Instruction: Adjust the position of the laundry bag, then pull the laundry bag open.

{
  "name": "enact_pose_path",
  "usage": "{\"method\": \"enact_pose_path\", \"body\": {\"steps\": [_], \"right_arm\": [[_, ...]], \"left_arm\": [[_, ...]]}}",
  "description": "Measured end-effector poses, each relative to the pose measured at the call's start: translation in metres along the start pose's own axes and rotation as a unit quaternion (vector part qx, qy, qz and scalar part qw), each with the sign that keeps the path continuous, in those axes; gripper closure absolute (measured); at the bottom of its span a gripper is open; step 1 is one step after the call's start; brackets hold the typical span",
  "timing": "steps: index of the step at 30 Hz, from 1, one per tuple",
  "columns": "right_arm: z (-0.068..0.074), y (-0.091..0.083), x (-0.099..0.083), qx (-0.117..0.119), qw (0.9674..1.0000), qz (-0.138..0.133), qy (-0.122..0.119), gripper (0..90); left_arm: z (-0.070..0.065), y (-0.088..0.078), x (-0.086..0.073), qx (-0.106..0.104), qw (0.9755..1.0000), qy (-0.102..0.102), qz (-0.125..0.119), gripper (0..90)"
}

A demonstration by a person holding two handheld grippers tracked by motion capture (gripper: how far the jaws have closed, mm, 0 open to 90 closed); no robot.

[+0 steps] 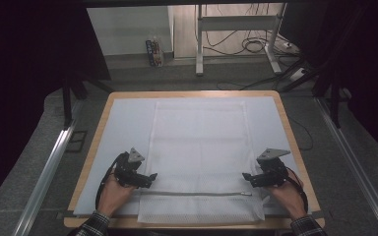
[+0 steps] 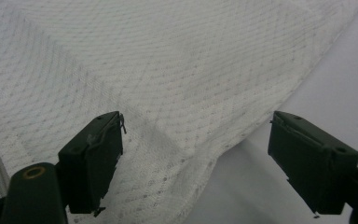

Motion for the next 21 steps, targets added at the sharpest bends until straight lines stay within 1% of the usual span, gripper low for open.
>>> {"method": "enact_pose_path", "body": {"steps": [5,8,12,15,21], "right_arm": [[-0.0001,0.0002,0.0004,0.002,1.0000,-0.002,0.001,15.4],[0.0001,0.0001,0.0003,0.004,1.0000,-0.002,-0.001,14.5],[0.0003,0.0006,0.0002,0.006,1.0000,-0.003,-0.002,12.9],[0.0002,-0.0003,0.0012,0.005,1.0000,-0.006,-0.002,12.3],[0.0004,-0.0026,0.0015,0.003,1.0000,-0.008,-0.001,11.4]], "left_arm": [[0.0002,-0.0011,0.0003,-0.004,1.0000,0.001,-0.005,2.3],[0.0003,-0.0010,0.0005,-0.003,1.0000,0.002,-0.006,2.3],[0.0008,-0.0014,0.0014,0.007,0.9999,0.009,-0.012,2.0],[0.0025,-0.0014,0.0017,0.019,0.9995,0.018,-0.019,1.3],[0.0039,-0.0033,0.0025,0.021,0.9991,0.021,-0.030,1.1]]}}
Point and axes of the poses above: each handheld gripper's, and its own axes: y roughly forward along the jaws, x roughly out of its top, z roughly to its left, the point moved 9 cm from there along y, roughly forward along the jaws, and after that the axes turned 14 degrees about z, right-handed, at the moved point
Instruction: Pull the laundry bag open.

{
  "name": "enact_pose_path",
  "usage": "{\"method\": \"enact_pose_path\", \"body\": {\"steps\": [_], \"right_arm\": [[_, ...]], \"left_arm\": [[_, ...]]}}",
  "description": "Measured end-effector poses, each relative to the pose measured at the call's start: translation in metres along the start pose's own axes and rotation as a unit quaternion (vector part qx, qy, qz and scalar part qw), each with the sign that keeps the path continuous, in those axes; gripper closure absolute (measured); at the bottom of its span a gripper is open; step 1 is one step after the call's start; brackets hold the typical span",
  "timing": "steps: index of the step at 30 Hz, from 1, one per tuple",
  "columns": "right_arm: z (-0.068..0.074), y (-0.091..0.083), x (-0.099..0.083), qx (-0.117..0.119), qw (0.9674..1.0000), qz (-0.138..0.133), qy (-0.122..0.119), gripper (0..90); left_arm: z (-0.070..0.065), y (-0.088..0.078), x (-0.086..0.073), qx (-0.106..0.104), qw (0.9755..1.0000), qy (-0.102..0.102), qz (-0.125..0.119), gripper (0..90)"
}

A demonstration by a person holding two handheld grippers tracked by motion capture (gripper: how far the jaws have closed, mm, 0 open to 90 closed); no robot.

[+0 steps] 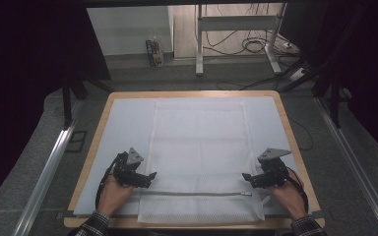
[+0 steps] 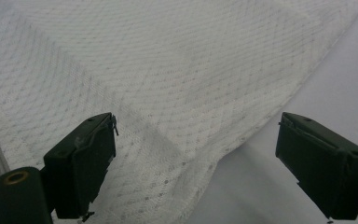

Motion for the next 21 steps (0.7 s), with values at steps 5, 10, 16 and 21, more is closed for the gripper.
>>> {"method": "enact_pose_path", "body": {"steps": [5,10,16,21], "right_arm": [[0.004,-0.003,-0.001,0.005,1.0000,-0.003,0.002,10.5],[0.009,-0.009,-0.005,0.013,0.9997,-0.010,0.016,7.9],[0.016,-0.017,-0.007,0.039,0.9973,-0.028,0.055,4.6],[0.022,-0.025,-0.017,0.045,0.9972,-0.019,0.056,5.5]], "left_arm": [[0.000,0.000,0.000,0.005,1.0000,0.003,0.000,1.2],[-0.002,-0.001,0.001,0.016,0.9998,0.012,0.005,1.3],[-0.004,0.001,0.000,0.022,0.9994,0.022,0.014,1.3],[-0.006,0.002,0.001,0.025,0.9993,0.025,0.016,1.4]]}}
Point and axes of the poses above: each handheld gripper's, and its own axes: y roughly forward along the jaws, x roughly out of its top, z roughly to its left, the point moved 9 cm from there along y, roughly forward along the jaws, and after that the axes turned 14 degrees about z, right-handed, at the moved point
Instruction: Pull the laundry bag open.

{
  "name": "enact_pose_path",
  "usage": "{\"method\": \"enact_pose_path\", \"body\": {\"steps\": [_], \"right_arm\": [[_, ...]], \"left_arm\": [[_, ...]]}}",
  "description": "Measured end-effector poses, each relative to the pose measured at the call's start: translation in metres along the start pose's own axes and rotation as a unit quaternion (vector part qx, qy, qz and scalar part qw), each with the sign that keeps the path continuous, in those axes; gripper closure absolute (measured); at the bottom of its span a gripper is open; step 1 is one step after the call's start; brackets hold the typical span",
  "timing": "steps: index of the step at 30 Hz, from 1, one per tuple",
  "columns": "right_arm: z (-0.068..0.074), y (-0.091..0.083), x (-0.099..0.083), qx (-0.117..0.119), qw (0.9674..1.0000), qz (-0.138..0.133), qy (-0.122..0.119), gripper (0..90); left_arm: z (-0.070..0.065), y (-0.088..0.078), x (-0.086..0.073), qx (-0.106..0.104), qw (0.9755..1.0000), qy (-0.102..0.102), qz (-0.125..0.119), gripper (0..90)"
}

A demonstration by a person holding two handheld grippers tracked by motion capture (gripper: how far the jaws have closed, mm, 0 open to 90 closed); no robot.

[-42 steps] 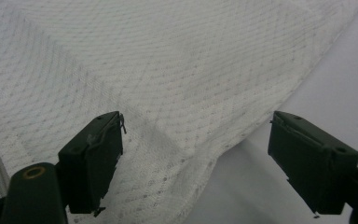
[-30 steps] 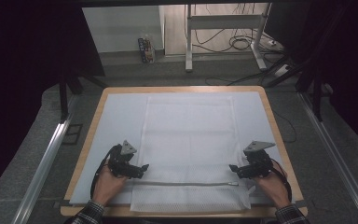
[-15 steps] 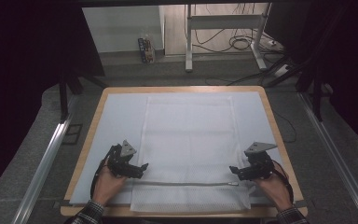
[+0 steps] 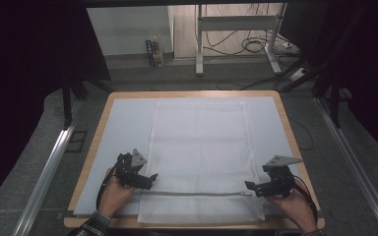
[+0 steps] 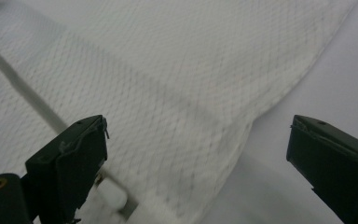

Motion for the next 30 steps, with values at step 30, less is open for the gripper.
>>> {"method": "enact_pose_path", "body": {"steps": [30], "right_arm": [[0.030,-0.003,-0.057,-0.069,0.9920,0.104,-0.023,42.1]], "left_arm": [[-0.008,0.005,0.001,0.006,0.9995,0.026,0.017,1.7]]}}
Point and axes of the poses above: each handheld gripper's, and its own axes: y roughly forward along the jaws, x roughly out of its top, z roughly to its left, the point moved 9 cm from there along y, roughly forward along the jaws, and after that the axes turned 14 degrees about z, right-handed, at the moved point
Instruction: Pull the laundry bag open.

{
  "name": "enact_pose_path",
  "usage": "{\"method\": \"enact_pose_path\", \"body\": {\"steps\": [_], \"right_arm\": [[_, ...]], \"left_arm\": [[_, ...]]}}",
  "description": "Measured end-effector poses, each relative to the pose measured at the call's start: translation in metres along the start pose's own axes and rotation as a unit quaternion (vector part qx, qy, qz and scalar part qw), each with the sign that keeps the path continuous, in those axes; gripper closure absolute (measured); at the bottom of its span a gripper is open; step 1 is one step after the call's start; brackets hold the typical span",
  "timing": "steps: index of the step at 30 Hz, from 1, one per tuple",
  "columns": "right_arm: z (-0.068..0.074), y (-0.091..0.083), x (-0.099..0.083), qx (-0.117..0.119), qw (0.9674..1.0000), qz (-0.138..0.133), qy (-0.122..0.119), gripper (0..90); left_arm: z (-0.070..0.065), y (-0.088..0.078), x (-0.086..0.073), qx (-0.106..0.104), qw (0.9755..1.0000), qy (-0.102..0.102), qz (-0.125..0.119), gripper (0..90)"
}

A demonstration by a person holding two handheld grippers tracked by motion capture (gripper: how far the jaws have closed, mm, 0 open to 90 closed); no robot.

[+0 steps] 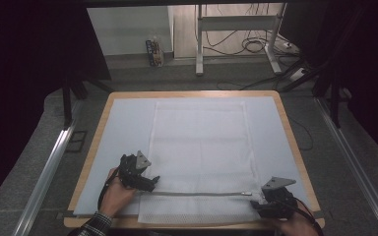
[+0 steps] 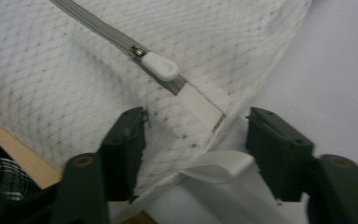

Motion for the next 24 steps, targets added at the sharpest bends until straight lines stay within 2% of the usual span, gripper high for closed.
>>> {"method": "enact_pose_path", "body": {"steps": [5,7,10,12,16,20,24], "right_arm": [[0.004,-0.002,-0.001,-0.002,0.9999,0.000,0.013,53.1],[0.005,-0.003,-0.001,-0.005,0.9998,-0.001,0.019,63.8],[0.006,-0.003,-0.001,-0.003,0.9999,-0.004,0.016,70.3],[0.008,-0.003,-0.001,0.002,0.9999,-0.004,0.013,80.4],[0.009,-0.004,0.000,0.013,0.9999,-0.007,0.003,85.0],[0.008,-0.006,0.001,0.012,0.9997,-0.017,-0.009,86.0],[0.008,-0.013,0.006,0.011,0.9989,-0.043,-0.015,86.1]], "left_arm": [[-0.003,0.000,0.002,-0.002,1.0000,0.002,0.000,1.8],[-0.004,0.000,0.002,-0.002,1.0000,0.005,-0.001,1.8],[-0.006,0.000,0.003,-0.003,1.0000,0.009,-0.001,1.8],[-0.007,0.000,0.004,-0.005,1.0000,0.006,-0.002,1.8],[-0.009,-0.004,0.008,-0.019,0.9997,-0.004,-0.013,2.6],[-0.015,-0.010,0.016,-0.046,0.9983,-0.012,-0.034,3.5],[-0.023,-0.013,0.022,-0.058,0.9975,-0.001,-0.040,3.5]]}}
Point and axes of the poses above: each handheld gripper's, and its own axes: y roughly forward along the jaws, x roughly out of its top, z roughly to its left, the point moved 9 cm from there along y, roughly forward along the jaws, and after that the axes turned 14 degrees about z, right-handed, at the moved point
